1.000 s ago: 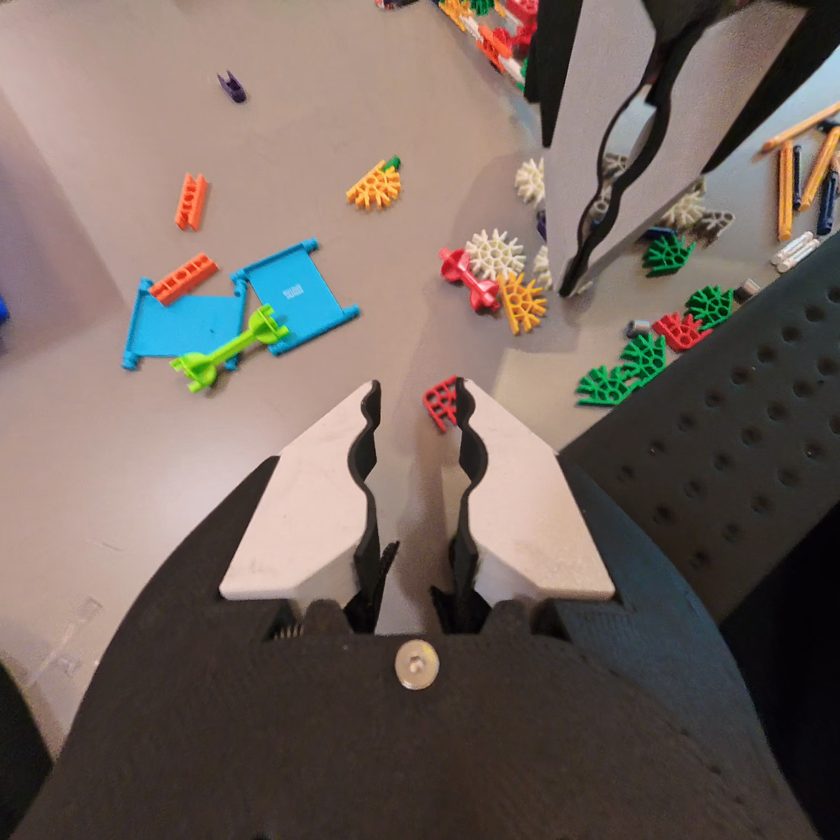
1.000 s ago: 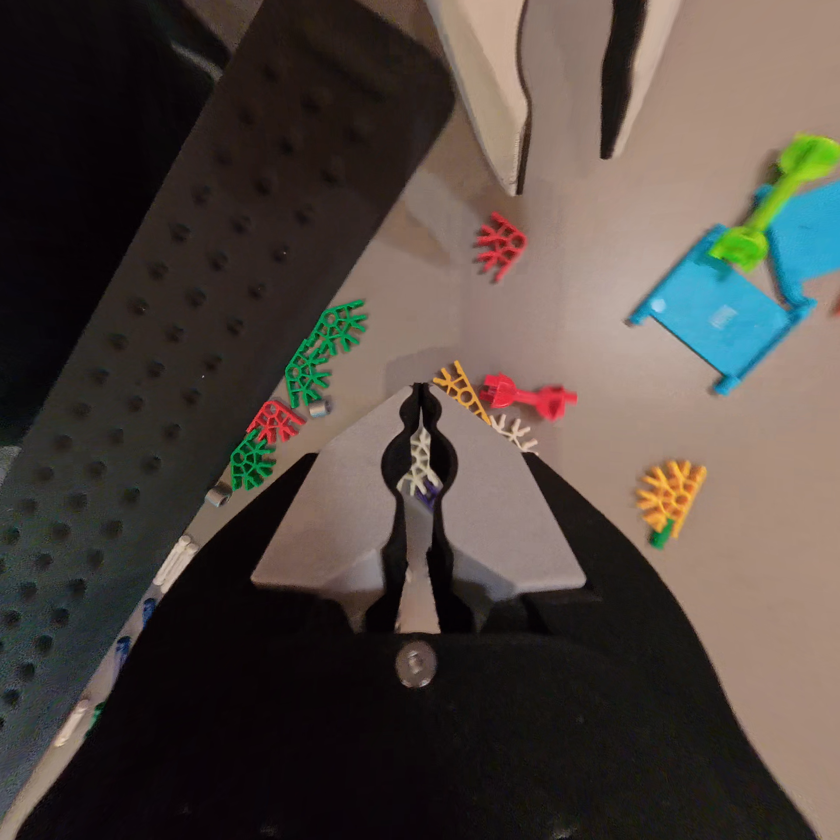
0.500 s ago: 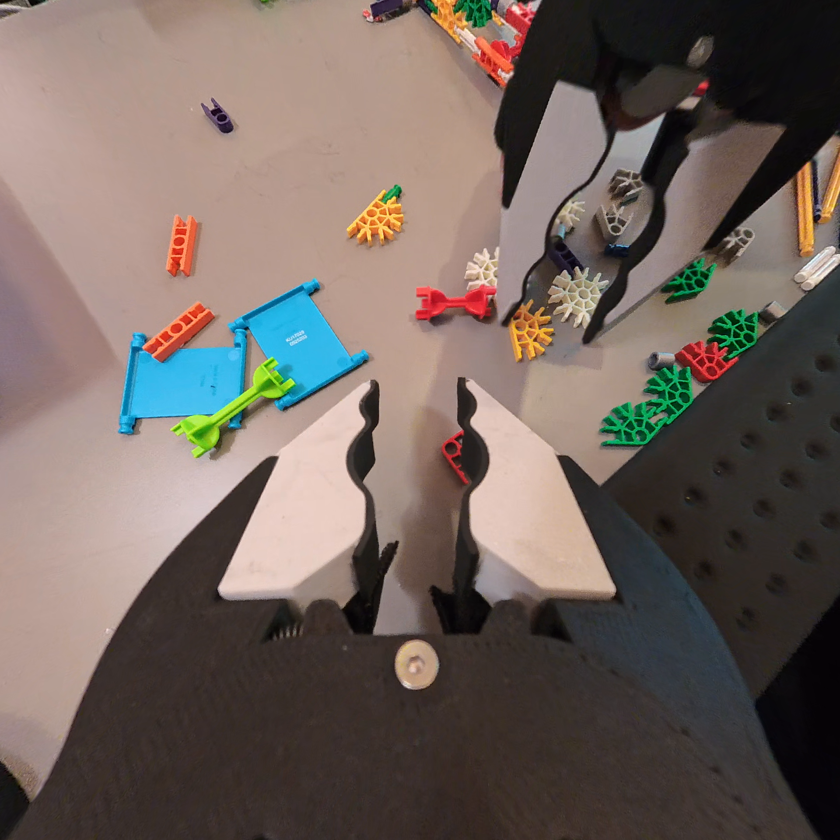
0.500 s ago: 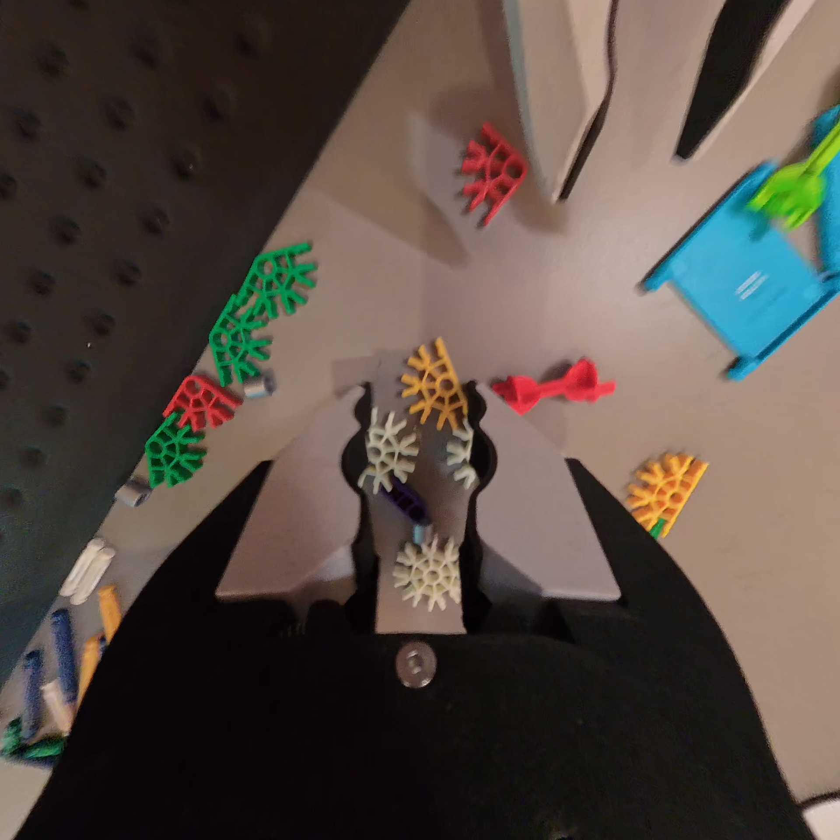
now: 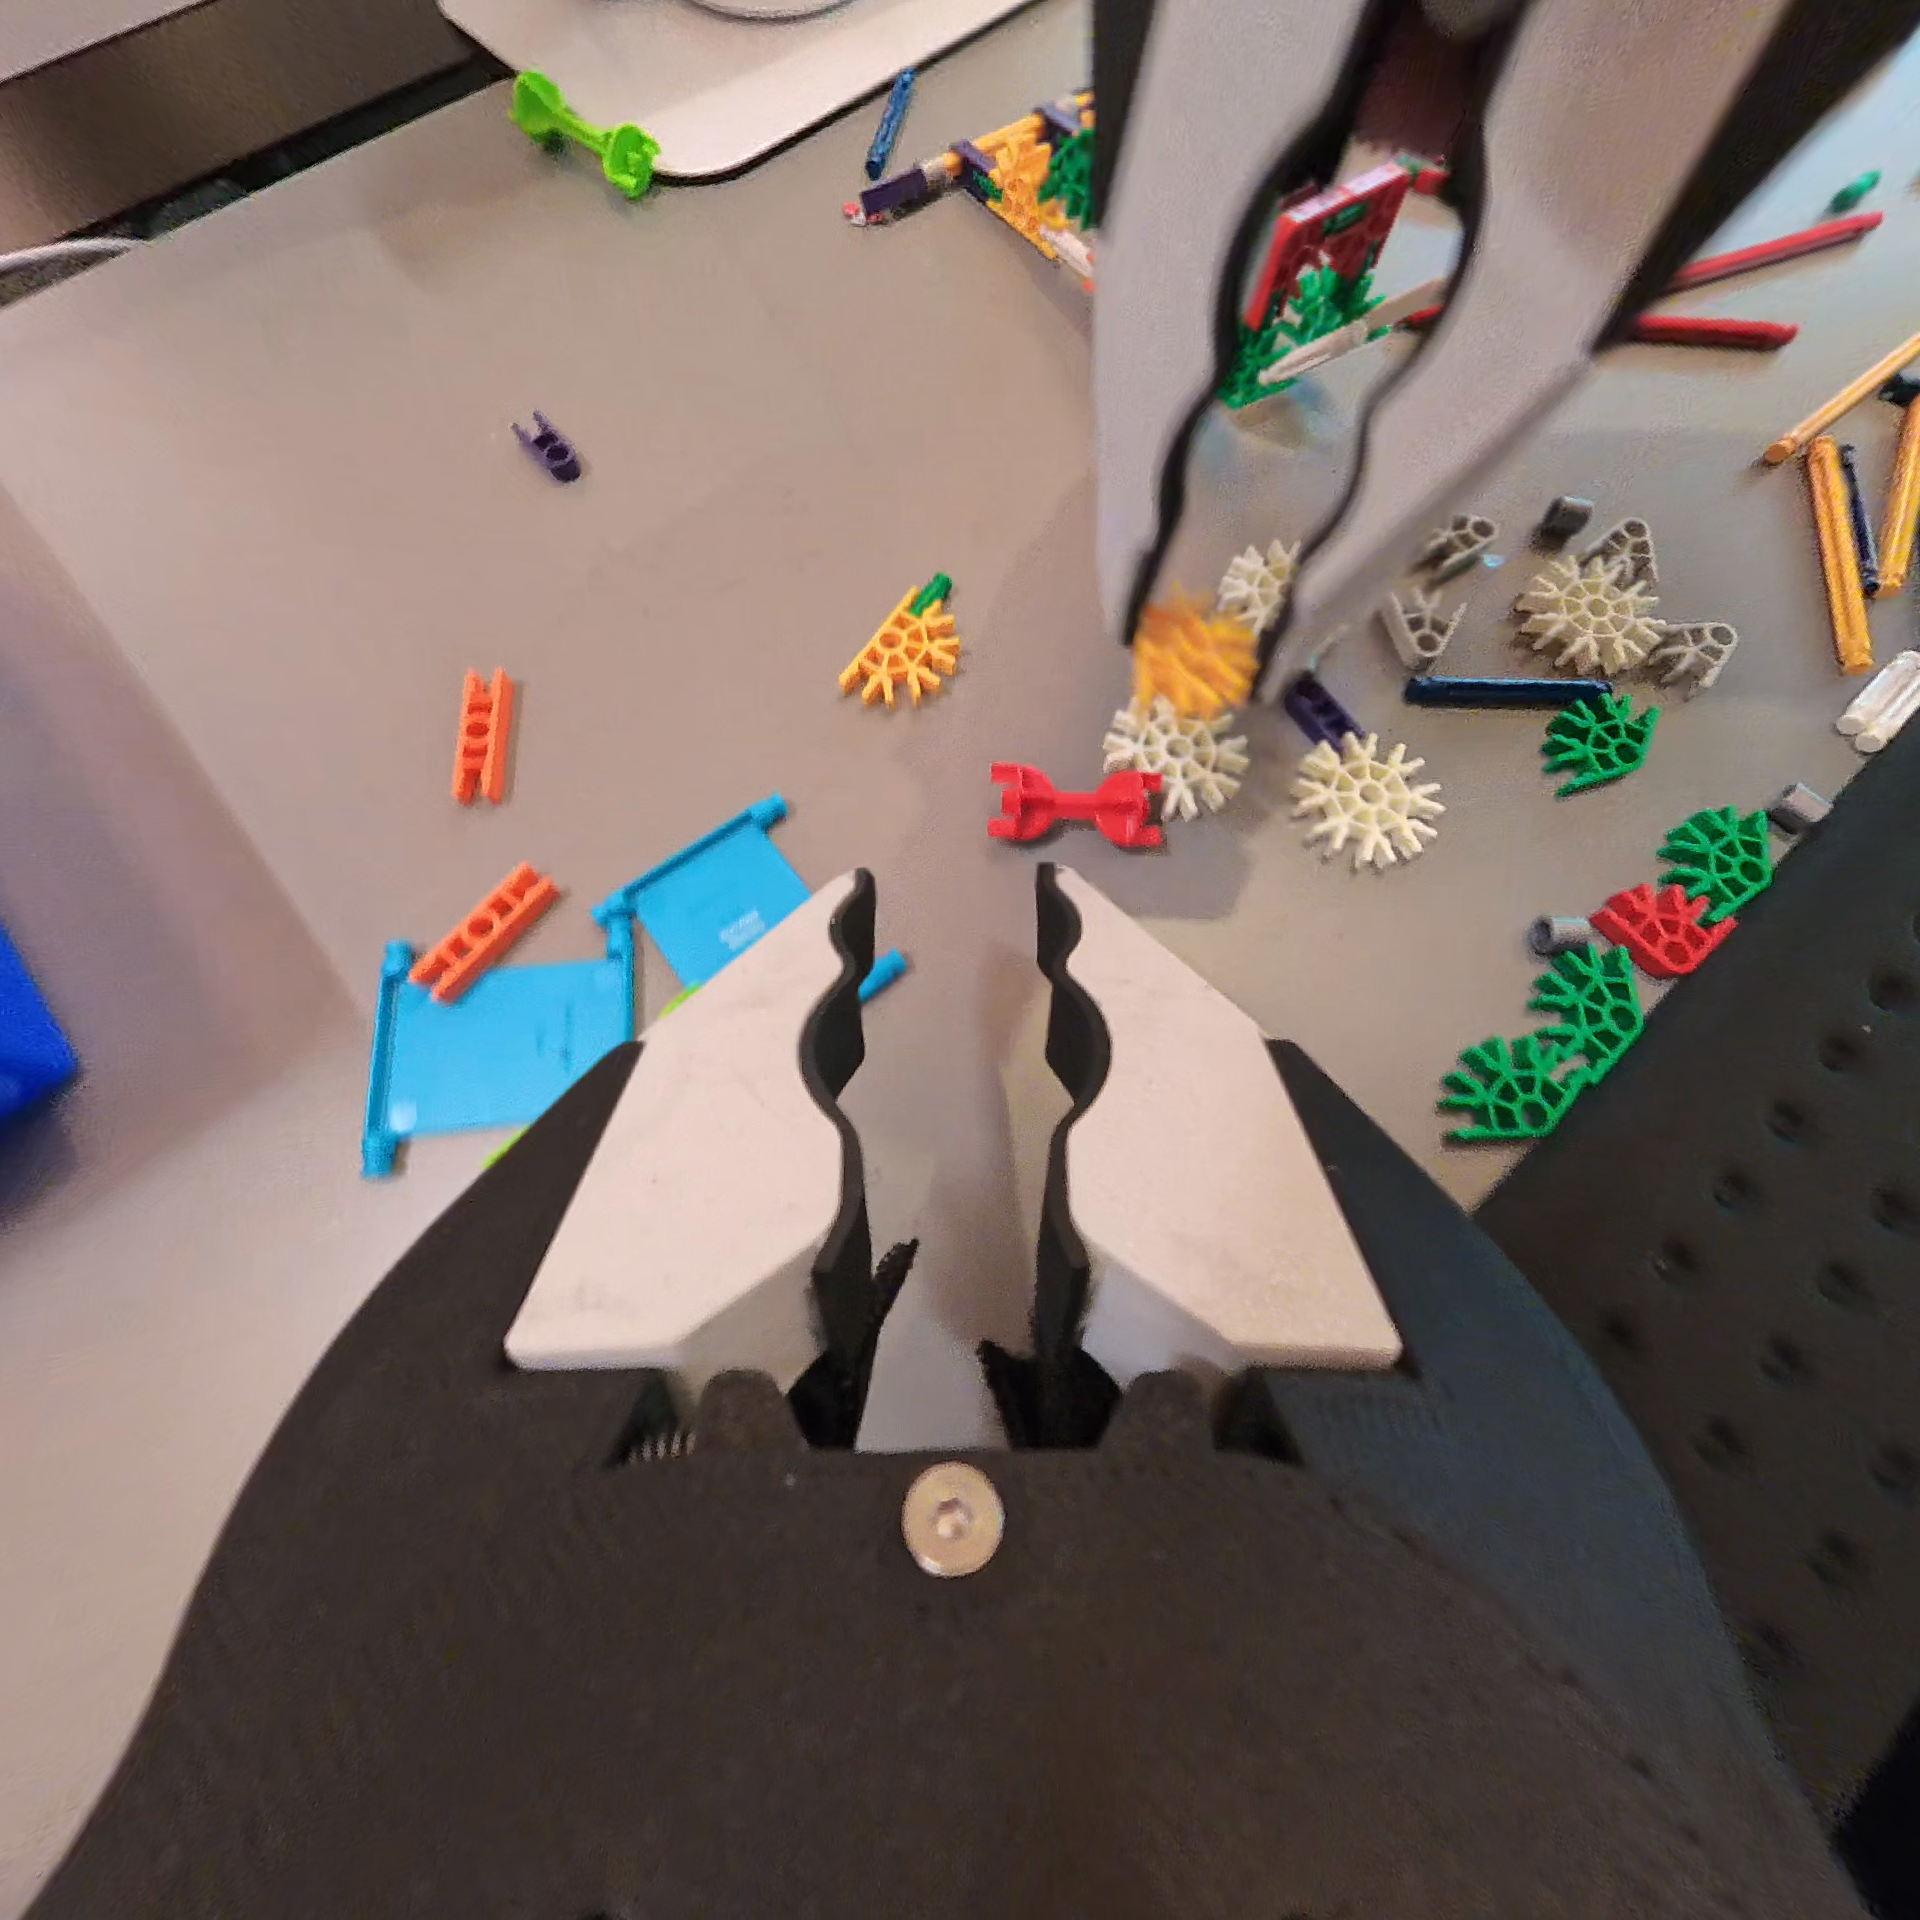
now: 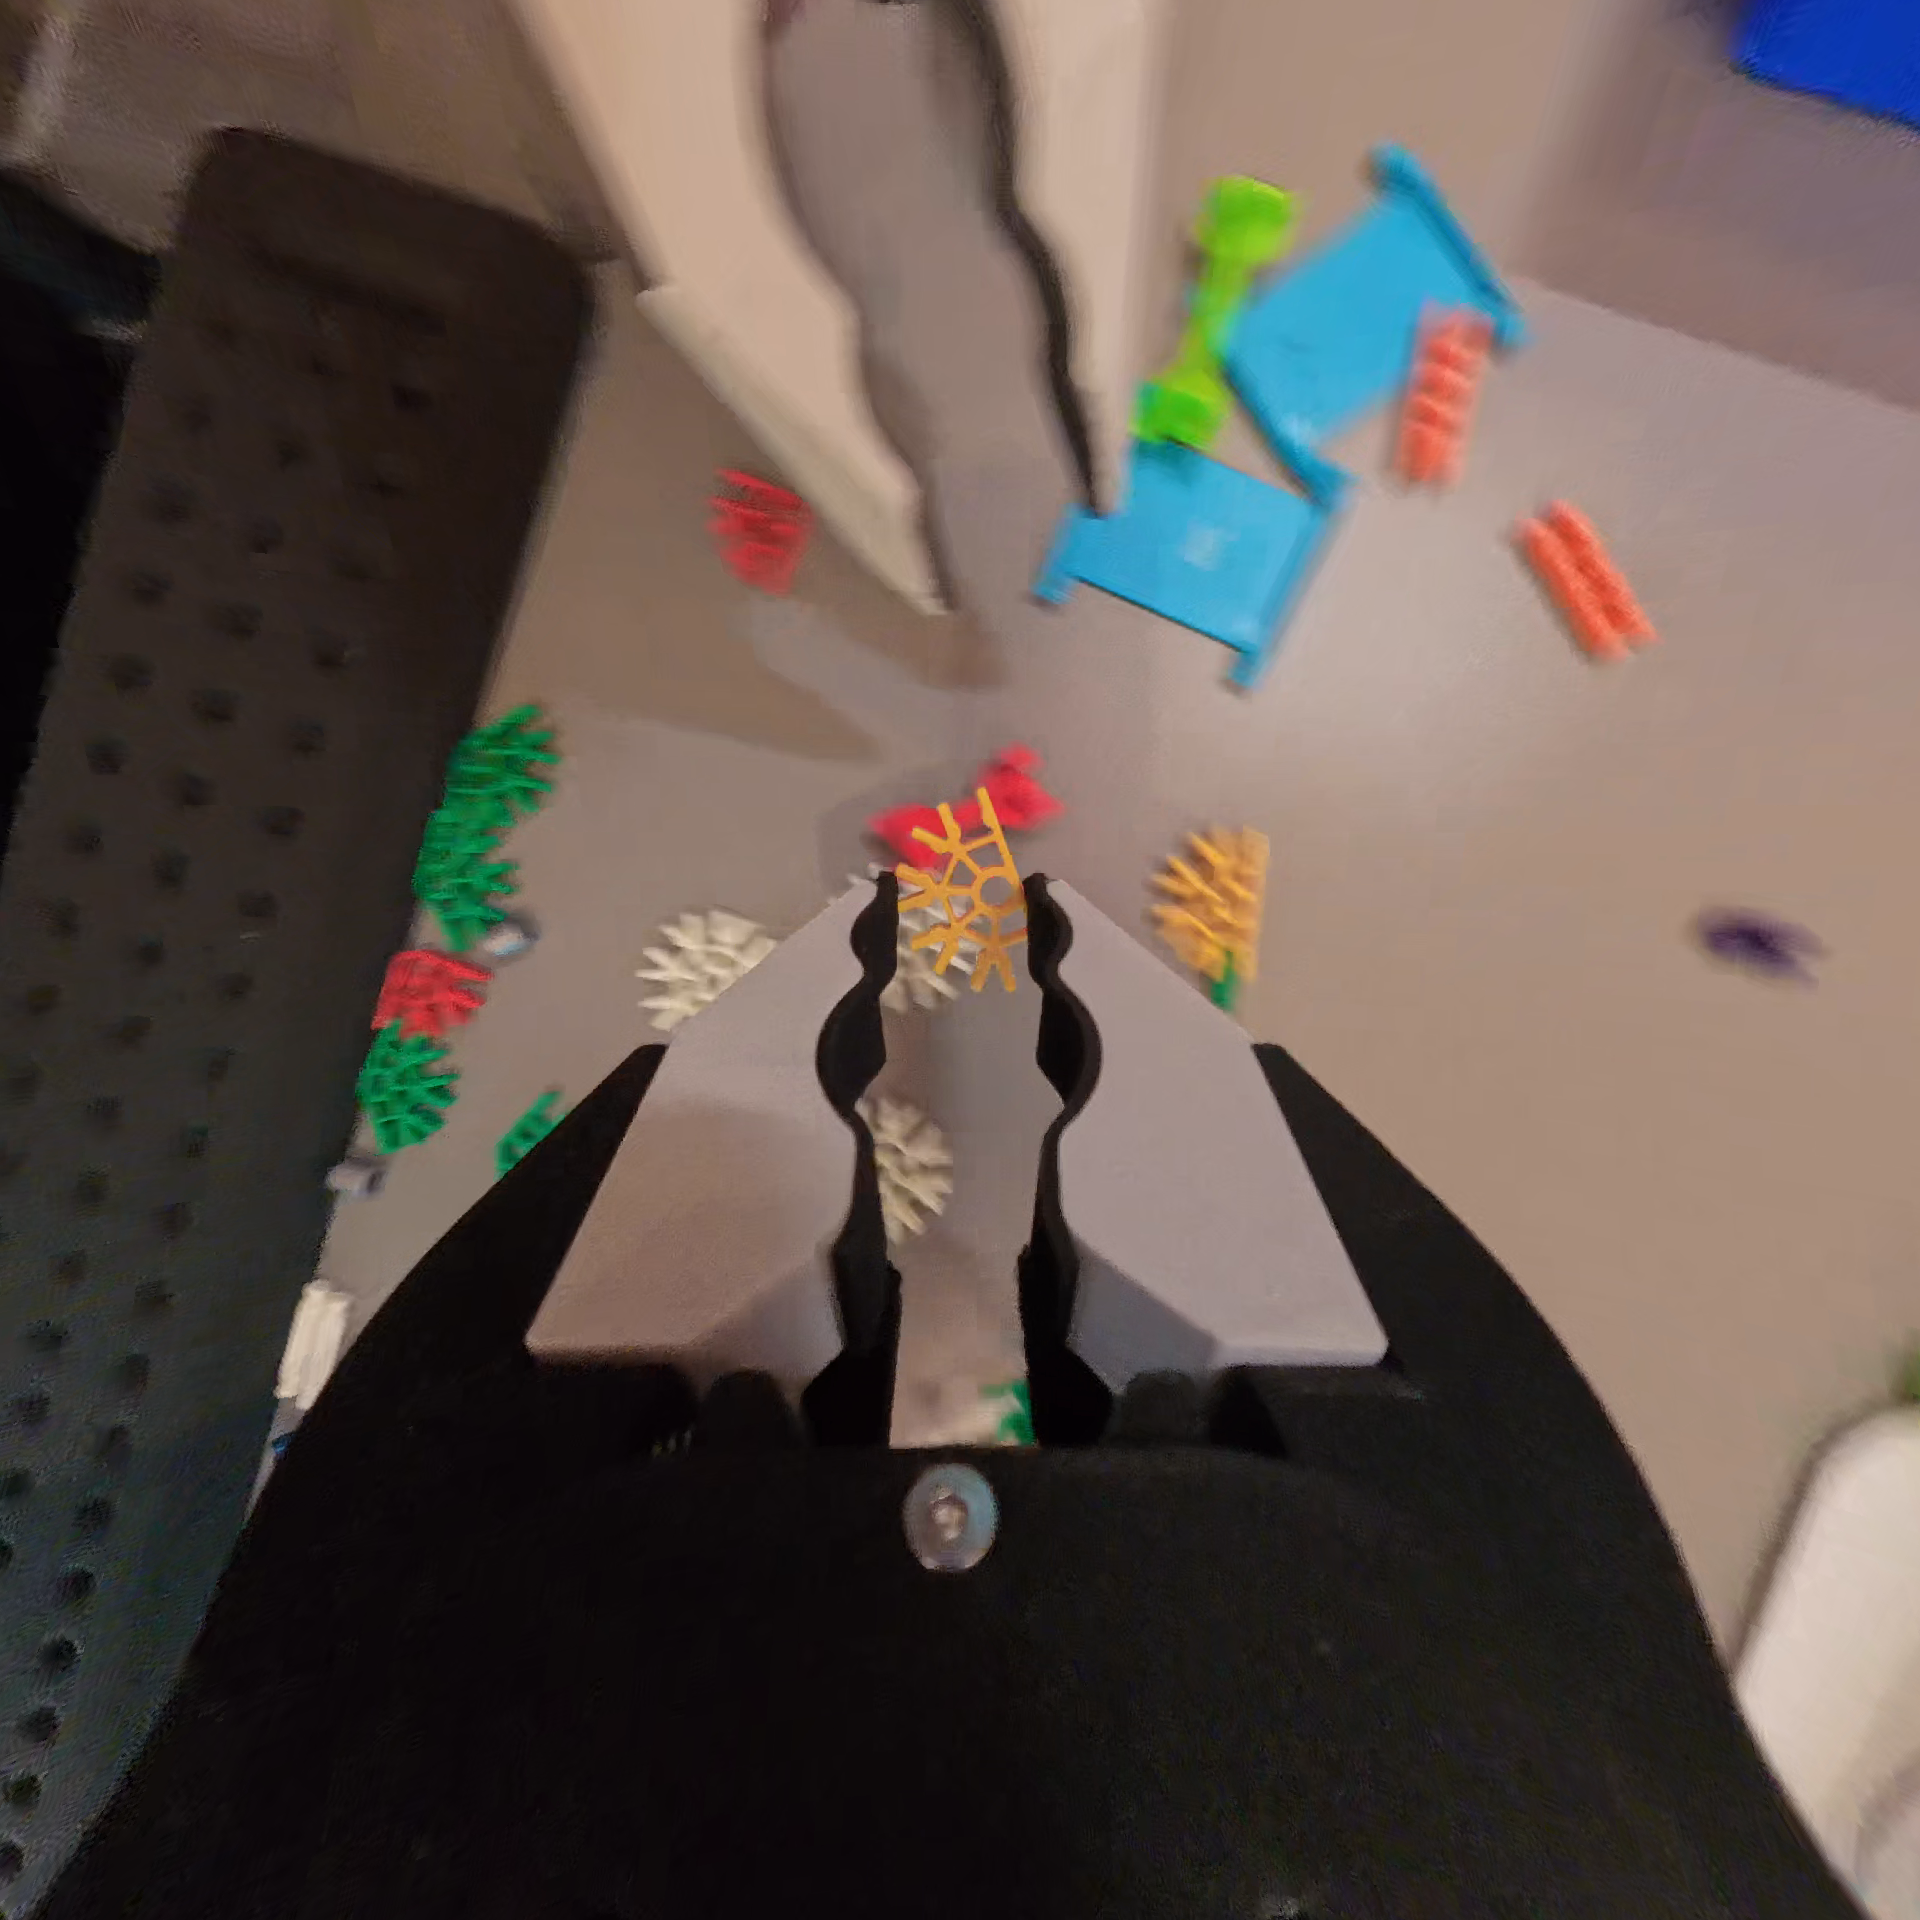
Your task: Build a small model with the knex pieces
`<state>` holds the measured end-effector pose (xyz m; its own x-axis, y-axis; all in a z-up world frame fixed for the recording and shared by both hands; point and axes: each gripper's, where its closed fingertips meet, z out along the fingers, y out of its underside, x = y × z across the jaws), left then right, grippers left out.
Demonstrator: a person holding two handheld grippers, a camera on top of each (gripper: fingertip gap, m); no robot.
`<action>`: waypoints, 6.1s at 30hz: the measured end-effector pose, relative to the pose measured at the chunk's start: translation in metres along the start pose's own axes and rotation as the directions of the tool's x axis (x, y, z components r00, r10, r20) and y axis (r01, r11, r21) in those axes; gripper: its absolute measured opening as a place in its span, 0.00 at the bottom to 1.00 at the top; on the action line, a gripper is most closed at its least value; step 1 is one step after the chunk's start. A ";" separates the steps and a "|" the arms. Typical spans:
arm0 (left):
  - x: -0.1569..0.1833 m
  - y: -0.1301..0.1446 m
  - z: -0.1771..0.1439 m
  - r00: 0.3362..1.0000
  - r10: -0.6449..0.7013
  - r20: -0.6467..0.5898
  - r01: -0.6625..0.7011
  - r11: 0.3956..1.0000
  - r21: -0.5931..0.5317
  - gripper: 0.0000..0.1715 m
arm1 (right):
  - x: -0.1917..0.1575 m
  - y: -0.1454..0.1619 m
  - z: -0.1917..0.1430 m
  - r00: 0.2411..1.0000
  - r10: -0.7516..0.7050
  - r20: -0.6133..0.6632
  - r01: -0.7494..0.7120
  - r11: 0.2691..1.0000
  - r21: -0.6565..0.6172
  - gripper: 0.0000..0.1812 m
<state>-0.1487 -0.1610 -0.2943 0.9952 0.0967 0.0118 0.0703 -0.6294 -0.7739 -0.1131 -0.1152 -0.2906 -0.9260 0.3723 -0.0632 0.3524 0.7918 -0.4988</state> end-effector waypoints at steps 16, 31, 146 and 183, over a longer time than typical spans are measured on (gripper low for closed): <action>-0.014 -0.018 0.098 0.981 0.163 -0.107 -0.180 0.968 -0.173 0.09 | 0.070 0.065 0.018 0.939 0.292 -0.180 -0.324 0.927 -0.189 0.12; -0.012 -0.019 0.100 0.976 0.145 -0.162 -0.172 0.970 -0.170 0.09 | 0.076 0.052 0.006 0.945 0.297 -0.140 -0.313 0.943 -0.115 0.11; 0.010 -0.011 0.090 0.925 0.147 -0.351 -0.228 0.952 -0.202 0.02 | 0.044 0.056 0.025 0.997 0.006 -0.082 -0.016 0.993 -0.121 0.01; 0.009 -0.010 0.089 0.918 0.152 -0.365 -0.239 0.949 -0.206 0.02 | 0.048 0.059 0.022 0.995 0.082 -0.055 -0.088 0.991 -0.098 0.00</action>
<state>-0.1463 -0.0854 -0.3425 0.9494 -0.2882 0.1248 -0.1568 -0.7793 -0.6068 -0.1393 -0.0612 -0.3419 -0.8848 0.4625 -0.0562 0.4438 0.8000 -0.4039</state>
